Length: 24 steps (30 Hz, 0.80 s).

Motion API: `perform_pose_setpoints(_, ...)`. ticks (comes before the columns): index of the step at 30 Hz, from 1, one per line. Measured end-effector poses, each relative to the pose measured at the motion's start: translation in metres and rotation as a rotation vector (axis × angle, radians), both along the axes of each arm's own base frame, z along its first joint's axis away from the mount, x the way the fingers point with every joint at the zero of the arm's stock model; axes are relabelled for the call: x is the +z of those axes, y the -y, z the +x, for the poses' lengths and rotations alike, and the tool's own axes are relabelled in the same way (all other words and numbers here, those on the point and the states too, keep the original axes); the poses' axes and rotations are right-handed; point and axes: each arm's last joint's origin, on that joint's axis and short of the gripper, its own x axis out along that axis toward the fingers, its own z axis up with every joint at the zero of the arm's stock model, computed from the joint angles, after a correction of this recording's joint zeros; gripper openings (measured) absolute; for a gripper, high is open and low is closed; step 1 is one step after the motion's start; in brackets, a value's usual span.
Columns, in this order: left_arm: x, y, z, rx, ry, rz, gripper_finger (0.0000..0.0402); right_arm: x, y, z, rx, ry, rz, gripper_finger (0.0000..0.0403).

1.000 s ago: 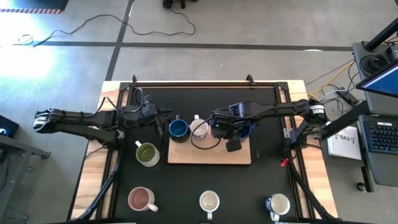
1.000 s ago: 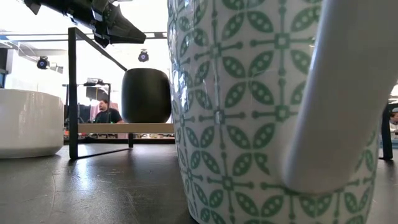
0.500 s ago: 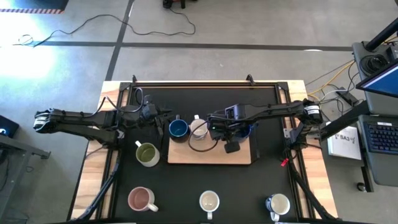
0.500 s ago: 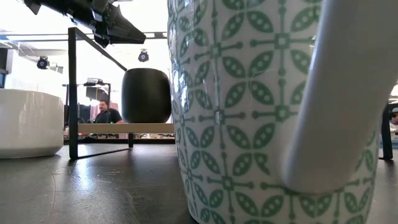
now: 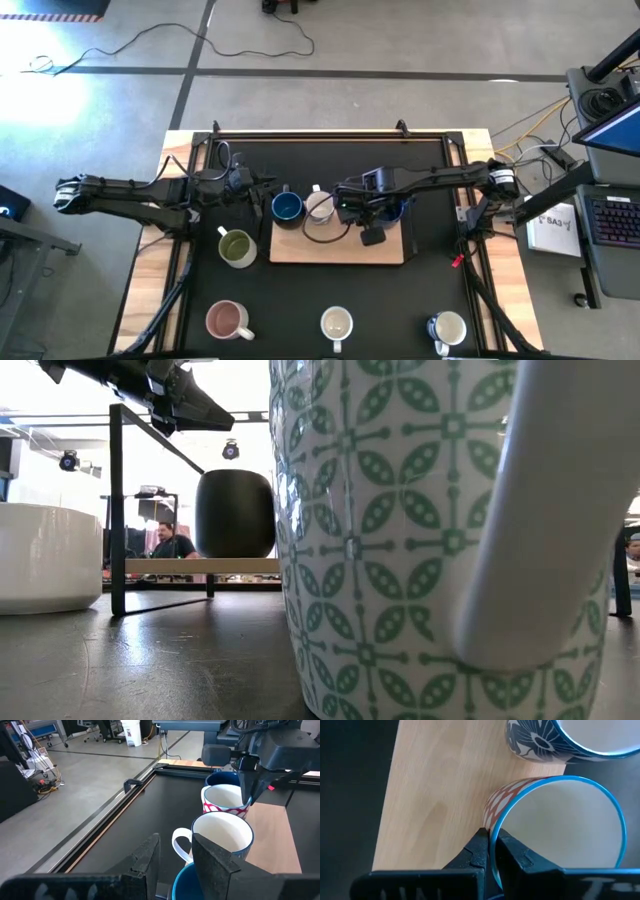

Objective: Place coffee mugs
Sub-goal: Put the red patterned mug on the shelf, then put the green mug on the shelf

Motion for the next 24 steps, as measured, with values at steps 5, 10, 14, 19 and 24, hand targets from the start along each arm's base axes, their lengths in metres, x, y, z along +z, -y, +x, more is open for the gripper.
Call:
perform_pose_setpoints(5,0.000,0.000,0.000,0.000,-0.001,0.000,0.0096,0.003,0.000,0.000,0.010,0.013,-0.003,0.0054)
perform_pose_setpoints(10,0.000,0.000,0.000,0.003,-0.001,0.001,0.0096,0.004,0.000,-0.001,0.009,0.015,-0.009,0.0086)
perform_pose_setpoints(14,0.000,0.000,0.000,0.002,-0.001,0.000,0.0096,0.010,0.000,-0.004,-0.006,0.028,-0.011,0.0104)
perform_pose_setpoints(19,0.001,0.001,-0.001,-0.022,0.013,-0.024,0.0096,0.029,0.001,-0.011,-0.063,0.050,0.002,0.0114)
perform_pose_setpoints(24,0.001,0.002,-0.002,-0.050,0.037,-0.126,0.0096,0.046,0.001,-0.011,-0.162,0.111,0.016,0.0109)
